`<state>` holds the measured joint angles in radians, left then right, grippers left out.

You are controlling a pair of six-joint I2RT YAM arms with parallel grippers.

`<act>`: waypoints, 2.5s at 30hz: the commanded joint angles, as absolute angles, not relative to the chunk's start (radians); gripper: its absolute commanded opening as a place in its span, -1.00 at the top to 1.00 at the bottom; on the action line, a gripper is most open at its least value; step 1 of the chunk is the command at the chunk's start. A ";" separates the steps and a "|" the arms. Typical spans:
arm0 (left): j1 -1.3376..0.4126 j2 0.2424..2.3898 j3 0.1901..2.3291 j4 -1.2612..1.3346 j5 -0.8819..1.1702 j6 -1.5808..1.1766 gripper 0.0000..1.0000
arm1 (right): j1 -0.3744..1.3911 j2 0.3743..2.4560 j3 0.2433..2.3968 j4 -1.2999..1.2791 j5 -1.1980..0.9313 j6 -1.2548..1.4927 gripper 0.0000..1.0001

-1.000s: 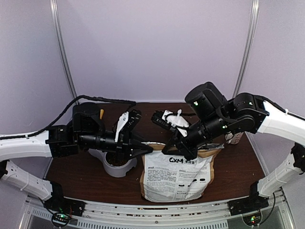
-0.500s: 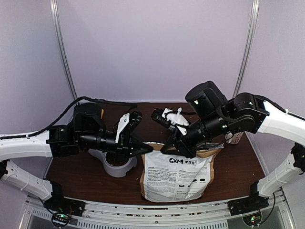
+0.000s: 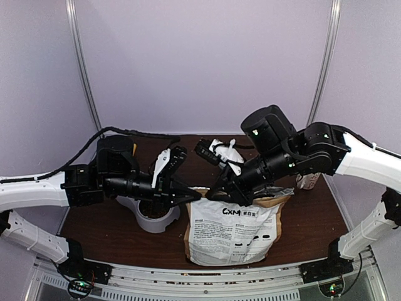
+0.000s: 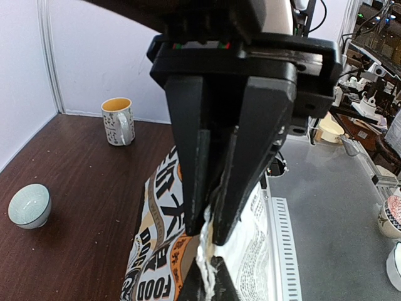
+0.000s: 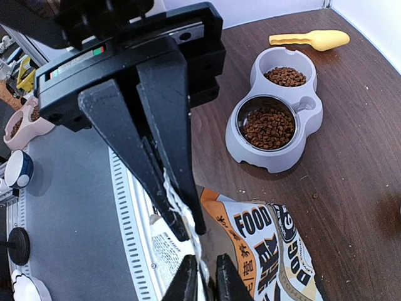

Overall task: Serve the pet food
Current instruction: Press the seal on the pet food bag.

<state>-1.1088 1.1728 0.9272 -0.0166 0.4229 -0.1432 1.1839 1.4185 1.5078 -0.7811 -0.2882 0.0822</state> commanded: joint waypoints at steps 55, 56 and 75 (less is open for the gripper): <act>-1.114 1.151 0.905 0.091 0.397 -0.151 1.00 | 1.177 1.371 1.498 -0.968 -0.141 0.004 0.42; -1.115 1.148 0.903 0.091 0.395 -0.152 1.00 | 1.177 1.371 1.499 -0.974 -0.130 0.002 0.42; -1.114 1.101 0.870 0.088 0.352 -0.150 1.00 | 1.179 1.332 1.516 -1.039 0.077 -0.041 0.92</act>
<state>-1.1149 1.1679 0.8879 0.0528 0.3614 -0.1444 1.2041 1.3792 1.5017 -0.9211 -0.1303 -0.0261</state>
